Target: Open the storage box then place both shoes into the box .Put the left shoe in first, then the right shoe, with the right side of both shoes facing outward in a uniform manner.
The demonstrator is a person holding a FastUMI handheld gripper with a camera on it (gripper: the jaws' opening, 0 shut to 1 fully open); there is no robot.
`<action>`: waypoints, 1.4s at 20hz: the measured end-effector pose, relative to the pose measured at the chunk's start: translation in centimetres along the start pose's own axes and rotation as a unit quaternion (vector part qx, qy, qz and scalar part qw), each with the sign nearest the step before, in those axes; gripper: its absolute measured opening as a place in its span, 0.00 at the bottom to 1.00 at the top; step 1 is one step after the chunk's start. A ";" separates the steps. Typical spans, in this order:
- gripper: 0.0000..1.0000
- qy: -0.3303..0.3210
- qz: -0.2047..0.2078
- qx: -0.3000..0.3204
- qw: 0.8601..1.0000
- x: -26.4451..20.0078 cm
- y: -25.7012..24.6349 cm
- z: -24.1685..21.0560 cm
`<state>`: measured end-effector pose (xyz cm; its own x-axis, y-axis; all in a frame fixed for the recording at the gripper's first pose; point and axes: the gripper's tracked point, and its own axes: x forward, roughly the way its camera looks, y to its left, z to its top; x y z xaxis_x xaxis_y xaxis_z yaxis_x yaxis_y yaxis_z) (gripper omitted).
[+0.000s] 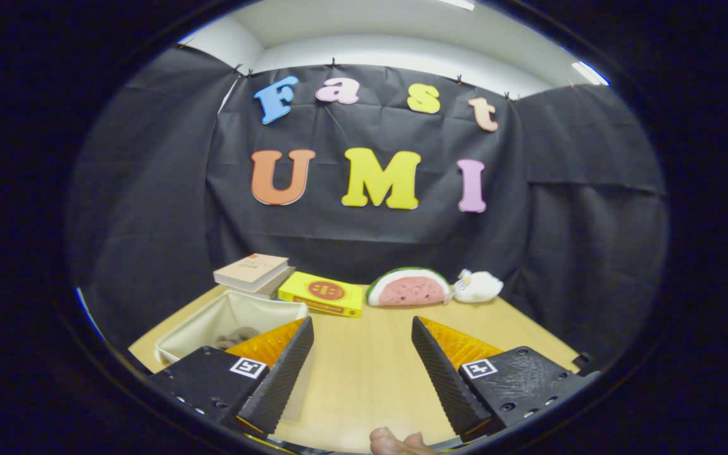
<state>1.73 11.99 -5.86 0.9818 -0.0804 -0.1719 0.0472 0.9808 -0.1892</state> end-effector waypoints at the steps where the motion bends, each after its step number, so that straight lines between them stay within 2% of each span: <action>1: 0.95 -0.016 -0.018 -0.027 0.999 -0.7 -0.8 0.1; 3: 0.96 -0.043 -0.028 -0.044 0.998 -2.4 -1.8 0.1; 7: 0.96 -0.058 0.016 0.032 0.998 -4.7 -2.6 -1.4; 11: 0.96 -0.058 0.015 0.082 0.995 -4.6 -5.8 -3.0; 13: 0.95 -0.050 0.013 0.086 0.995 -4.5 -6.9 -3.8; 17: 0.95 -0.080 0.003 0.091 0.993 -5.1 -8.8 -2.9; 22: 0.95 -0.084 0.020 0.119 0.989 -6.0 -9.3 -2.6; 28: 0.96 -0.079 0.018 0.101 0.992 -5.6 -9.0 -3.4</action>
<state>-4.83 2.97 -6.50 0.9994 -0.0307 -0.0182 0.0310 0.9994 0.0151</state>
